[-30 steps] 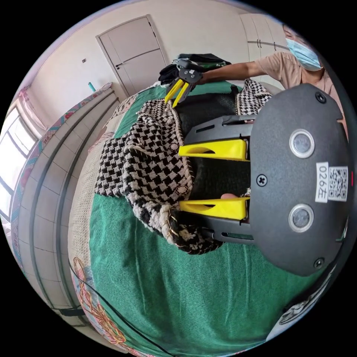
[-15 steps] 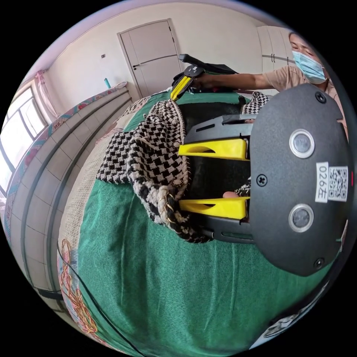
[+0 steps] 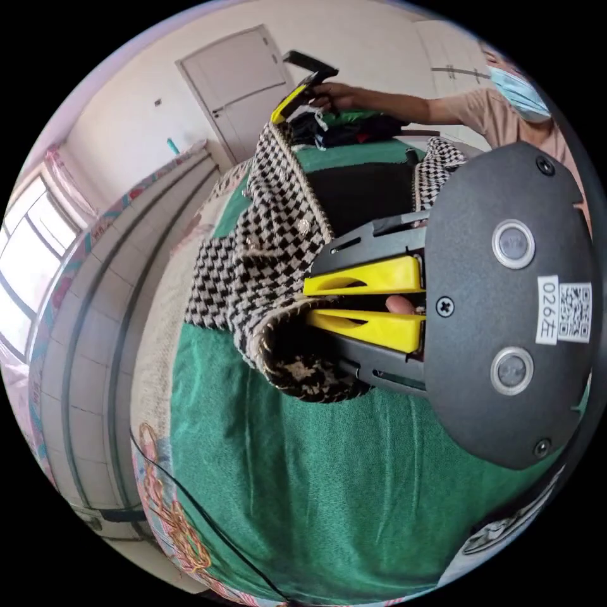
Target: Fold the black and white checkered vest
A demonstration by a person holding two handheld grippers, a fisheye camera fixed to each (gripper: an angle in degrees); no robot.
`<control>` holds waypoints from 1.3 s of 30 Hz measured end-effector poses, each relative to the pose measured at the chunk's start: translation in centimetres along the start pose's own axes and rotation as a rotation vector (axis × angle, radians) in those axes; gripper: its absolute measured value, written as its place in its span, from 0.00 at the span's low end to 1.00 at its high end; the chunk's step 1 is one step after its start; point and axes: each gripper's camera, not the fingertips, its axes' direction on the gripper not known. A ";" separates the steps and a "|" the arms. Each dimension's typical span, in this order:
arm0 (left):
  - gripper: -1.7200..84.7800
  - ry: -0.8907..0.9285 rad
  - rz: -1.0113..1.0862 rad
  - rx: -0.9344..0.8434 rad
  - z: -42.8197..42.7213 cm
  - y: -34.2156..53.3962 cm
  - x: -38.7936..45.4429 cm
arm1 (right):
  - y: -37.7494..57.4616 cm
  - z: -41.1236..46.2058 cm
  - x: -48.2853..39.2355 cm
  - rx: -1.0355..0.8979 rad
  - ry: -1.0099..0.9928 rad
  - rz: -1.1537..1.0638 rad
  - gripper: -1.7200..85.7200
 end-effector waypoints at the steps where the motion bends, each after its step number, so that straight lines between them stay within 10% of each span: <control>1: 0.05 0.087 -0.013 0.045 -1.5 1.2 -1.0 | 1.6 -1.4 -0.6 0.009 0.000 -0.023 0.01; 7: 0.02 0.629 -0.252 0.212 -2.0 6.4 -9.8 | 9.6 1.0 -4.3 -0.196 -0.089 -0.138 0.01; 13: 0.02 0.508 -0.030 0.090 -3.1 9.2 -5.7 | 11.1 -3.8 -7.5 -0.092 -0.101 -0.147 0.01; 17: 0.02 0.299 -0.050 -0.160 -1.7 10.7 -6.2 | 12.6 1.5 -10.5 -0.356 -0.081 -0.224 0.02; 26: 0.02 0.290 -0.039 0.166 -10.9 14.3 -6.4 | 4.2 -8.6 -8.4 -0.245 -0.138 -0.121 0.07; 31: 0.01 0.166 0.131 -0.003 -4.4 10.1 0.2 | -4.0 -7.7 -7.6 -0.136 -0.218 0.021 0.03; 34: 0.01 -0.079 0.161 -0.231 1.2 9.8 2.1 | -6.5 0.3 -8.6 -0.401 -0.121 0.007 0.01; 39: 0.01 0.002 0.109 -0.125 -3.1 13.5 3.5 | -8.6 -5.4 -7.3 -0.287 -0.237 0.182 0.01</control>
